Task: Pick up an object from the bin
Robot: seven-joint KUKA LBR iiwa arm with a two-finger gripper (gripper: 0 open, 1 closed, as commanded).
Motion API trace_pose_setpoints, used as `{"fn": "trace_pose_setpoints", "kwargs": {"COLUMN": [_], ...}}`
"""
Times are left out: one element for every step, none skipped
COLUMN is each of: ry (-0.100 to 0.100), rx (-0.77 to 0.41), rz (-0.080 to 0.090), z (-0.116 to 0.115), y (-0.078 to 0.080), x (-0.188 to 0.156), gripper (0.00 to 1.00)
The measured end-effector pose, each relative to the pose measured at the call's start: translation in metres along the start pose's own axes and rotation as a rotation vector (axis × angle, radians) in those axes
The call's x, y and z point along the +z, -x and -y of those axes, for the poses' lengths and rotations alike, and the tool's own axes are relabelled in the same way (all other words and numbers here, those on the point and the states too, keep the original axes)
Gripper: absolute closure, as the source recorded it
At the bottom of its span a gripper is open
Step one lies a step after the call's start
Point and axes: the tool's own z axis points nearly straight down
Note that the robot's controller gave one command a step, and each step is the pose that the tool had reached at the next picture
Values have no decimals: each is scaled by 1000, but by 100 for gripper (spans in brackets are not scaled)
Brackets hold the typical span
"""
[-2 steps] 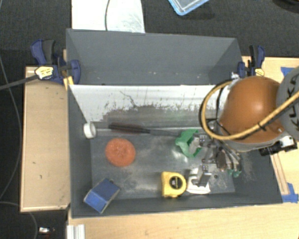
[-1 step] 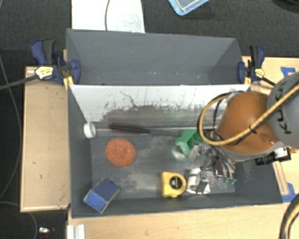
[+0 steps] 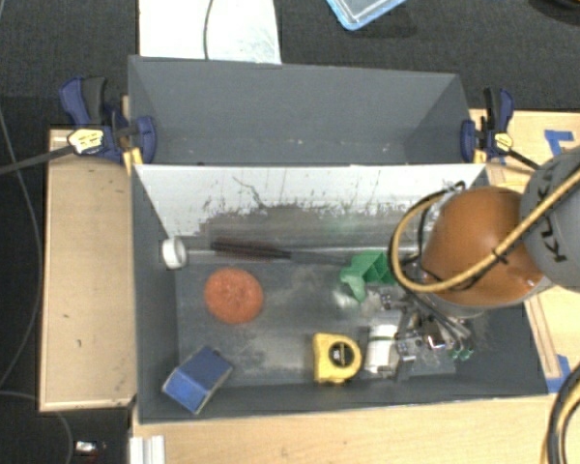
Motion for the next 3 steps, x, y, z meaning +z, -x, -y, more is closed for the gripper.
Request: {"fn": "trace_pose_setpoints", "kwargs": {"ry": [1,1,3], "rx": [35,-71,-172], "rz": [-8,-4,-4], "z": [-14,8,6], "y": [2,-1,5], "x": [10,-44,-41], "gripper": [0,0,0]}}
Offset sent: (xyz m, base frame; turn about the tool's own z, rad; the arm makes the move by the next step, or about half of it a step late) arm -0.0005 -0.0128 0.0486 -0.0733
